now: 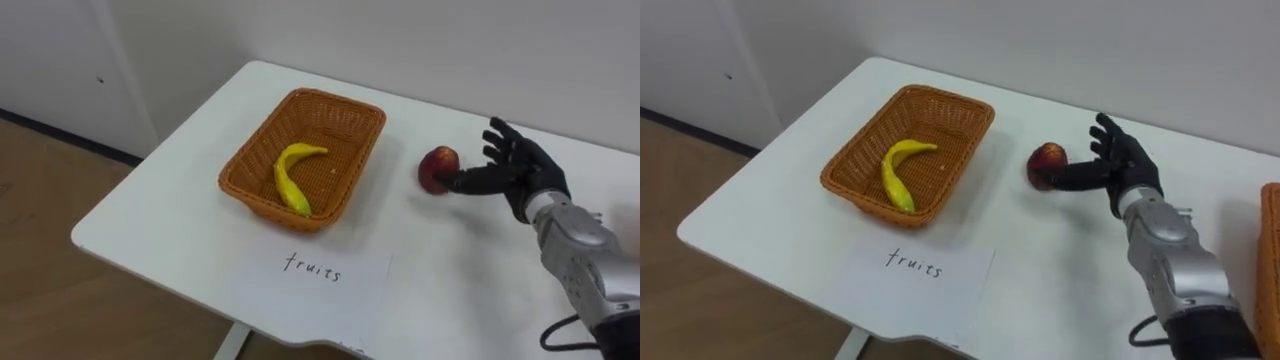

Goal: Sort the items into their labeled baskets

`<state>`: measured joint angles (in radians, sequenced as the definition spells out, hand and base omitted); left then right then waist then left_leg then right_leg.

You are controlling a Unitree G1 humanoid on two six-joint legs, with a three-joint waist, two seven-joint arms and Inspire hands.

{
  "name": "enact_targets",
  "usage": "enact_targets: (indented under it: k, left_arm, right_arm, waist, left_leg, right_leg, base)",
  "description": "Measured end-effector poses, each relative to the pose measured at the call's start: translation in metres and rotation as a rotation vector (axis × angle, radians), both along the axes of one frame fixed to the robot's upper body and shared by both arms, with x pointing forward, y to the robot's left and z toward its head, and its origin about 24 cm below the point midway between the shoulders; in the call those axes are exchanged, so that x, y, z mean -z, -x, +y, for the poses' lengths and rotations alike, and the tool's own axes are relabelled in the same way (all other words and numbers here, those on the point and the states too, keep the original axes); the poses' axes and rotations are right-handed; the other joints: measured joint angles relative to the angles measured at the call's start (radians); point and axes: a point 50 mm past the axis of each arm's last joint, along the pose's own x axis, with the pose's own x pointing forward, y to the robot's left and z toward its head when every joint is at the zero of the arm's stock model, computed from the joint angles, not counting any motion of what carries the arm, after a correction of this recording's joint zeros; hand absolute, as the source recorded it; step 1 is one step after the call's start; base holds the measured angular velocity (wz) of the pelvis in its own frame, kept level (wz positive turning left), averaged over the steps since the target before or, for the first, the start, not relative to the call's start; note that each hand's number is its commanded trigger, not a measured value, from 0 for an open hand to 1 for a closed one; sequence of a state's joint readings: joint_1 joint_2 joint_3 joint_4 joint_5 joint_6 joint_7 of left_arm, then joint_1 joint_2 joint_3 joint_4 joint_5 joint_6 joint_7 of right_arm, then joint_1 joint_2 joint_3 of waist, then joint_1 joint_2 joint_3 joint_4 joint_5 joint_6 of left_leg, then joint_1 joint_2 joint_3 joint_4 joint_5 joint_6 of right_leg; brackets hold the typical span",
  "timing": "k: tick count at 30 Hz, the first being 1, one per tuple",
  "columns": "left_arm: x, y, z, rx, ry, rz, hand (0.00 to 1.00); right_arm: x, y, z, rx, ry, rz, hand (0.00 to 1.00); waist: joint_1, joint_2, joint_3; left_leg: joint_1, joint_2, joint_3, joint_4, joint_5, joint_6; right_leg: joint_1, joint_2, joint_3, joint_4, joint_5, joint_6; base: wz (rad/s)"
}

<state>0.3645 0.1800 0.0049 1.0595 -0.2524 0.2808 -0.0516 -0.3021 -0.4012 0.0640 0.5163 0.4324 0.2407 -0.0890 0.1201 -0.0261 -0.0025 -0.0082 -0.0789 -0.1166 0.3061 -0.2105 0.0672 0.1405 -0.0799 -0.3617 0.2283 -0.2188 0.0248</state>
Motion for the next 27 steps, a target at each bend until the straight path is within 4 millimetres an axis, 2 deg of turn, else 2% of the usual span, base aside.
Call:
enact_targets:
  k: [3,10,12,16,27]
  left_arm:
    - [0.001,0.001,-0.003,-0.009,0.012,0.001,0.0]
    - [0.0,0.002,-0.004,-0.023,0.029,-0.009,0.0]
    - [0.0,0.004,-0.005,-0.031,0.033,-0.009,0.0]
    - [0.0,0.006,-0.006,-0.057,0.037,-0.016,0.0]
    - [0.0,-0.002,-0.006,-0.078,0.038,-0.055,0.0]
  right_arm:
    - [0.004,0.003,-0.006,0.043,0.007,0.022,0.0]
    - [-0.007,-0.01,-0.016,0.098,0.001,-0.005,0.0]
    - [-0.009,-0.012,-0.015,0.098,0.0,-0.006,0.0]
    - [-0.008,-0.013,-0.021,0.115,0.01,-0.003,0.0]
    - [-0.013,-0.023,-0.03,0.15,0.028,0.0,0.0]
  waist:
    - [0.004,-0.002,0.0018]
    - [0.004,0.003,0.0032]
    - [0.01,0.004,0.0072]
    - [0.015,0.002,0.0096]
    - [0.022,-0.003,0.008]
  left_leg:
    - [-0.017,-0.004,0.001,0.003,0.001,0.0]
    - [-0.054,-0.003,0.0,0.017,0.002,-0.001]
    - [-0.058,-0.003,0.001,0.019,0.002,-0.001]
    - [-0.073,-0.003,0.001,0.024,0.002,-0.001]
    - [-0.11,0.0,0.005,0.042,0.005,-0.003]
  right_leg:
    - [-0.03,-0.008,0.002,0.028,-0.012,-0.001]
    - [-0.068,-0.009,0.002,0.04,-0.014,-0.003]
    - [-0.074,-0.011,0.003,0.048,-0.016,-0.003]
    - [-0.08,-0.01,0.003,0.047,-0.017,-0.004]
    - [-0.122,-0.008,0.01,0.059,-0.02,-0.01]
  base:
    - [-0.01]
    - [0.02]
    - [0.0]
    - [0.0]
    - [-0.01]
